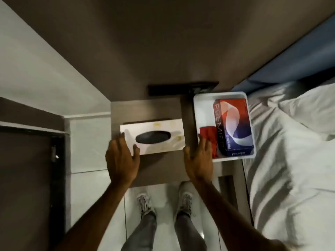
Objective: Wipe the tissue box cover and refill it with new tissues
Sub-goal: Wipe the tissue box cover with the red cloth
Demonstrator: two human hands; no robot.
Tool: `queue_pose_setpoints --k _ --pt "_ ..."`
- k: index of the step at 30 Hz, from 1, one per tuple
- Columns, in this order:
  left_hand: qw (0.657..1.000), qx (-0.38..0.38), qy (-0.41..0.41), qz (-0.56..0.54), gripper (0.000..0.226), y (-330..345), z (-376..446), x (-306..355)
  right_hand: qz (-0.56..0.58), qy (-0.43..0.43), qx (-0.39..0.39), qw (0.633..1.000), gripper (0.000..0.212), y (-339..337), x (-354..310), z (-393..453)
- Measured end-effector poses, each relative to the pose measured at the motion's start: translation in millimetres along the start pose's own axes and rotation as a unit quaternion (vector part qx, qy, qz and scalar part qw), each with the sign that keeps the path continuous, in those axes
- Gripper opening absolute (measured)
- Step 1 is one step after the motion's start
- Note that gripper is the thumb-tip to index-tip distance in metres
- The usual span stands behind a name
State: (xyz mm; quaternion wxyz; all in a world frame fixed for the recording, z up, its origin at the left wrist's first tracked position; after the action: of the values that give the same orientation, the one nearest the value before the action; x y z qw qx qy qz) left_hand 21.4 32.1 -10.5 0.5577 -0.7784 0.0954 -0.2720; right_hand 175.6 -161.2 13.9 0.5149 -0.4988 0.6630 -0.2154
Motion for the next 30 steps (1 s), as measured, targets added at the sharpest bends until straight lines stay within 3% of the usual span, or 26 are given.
queue_pose_setpoints --k 3,8,14,19,25,27,30 --pt "0.998 -0.023 0.018 0.047 0.073 24 18 -14 -0.028 0.014 0.075 0.997 0.05 3 40 37" --pt "0.981 -0.055 0.139 0.124 0.07 53 27 -27 -0.13 -0.033 -0.071 0.988 0.059 21 83 83" --pt "0.985 -0.033 0.124 0.111 0.069 66 25 -30 -0.221 -0.057 -0.061 0.972 0.071 33 98 99" --pt "0.986 -0.031 0.116 0.116 0.069 68 25 -30 -0.187 -0.069 -0.016 0.98 0.06 29 91 104" --pt "0.985 -0.04 0.12 0.12 0.071 59 32 -29 -0.035 -0.098 0.101 0.989 0.056 -5 47 61" --pt "0.986 -0.036 0.115 0.118 0.071 58 37 -29 -0.012 -0.125 0.08 0.989 0.058 -1 24 43" --pt "0.988 -0.024 0.105 0.115 0.07 59 48 -30 -0.068 -0.147 0.007 0.987 0.058 36 2 37"
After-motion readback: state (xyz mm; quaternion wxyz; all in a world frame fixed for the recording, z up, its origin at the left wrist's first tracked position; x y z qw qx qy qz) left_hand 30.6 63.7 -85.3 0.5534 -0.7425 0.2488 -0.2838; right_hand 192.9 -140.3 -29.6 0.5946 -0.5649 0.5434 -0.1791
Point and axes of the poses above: each hand's wrist, its own z-axis towards the middle knuckle, its own y-axis out of the palm, x = y × z, the point moved 4 cm from there along z, towards the middle knuckle, and after that the axes turned 2 degrees about x, right-handed, at the moved point
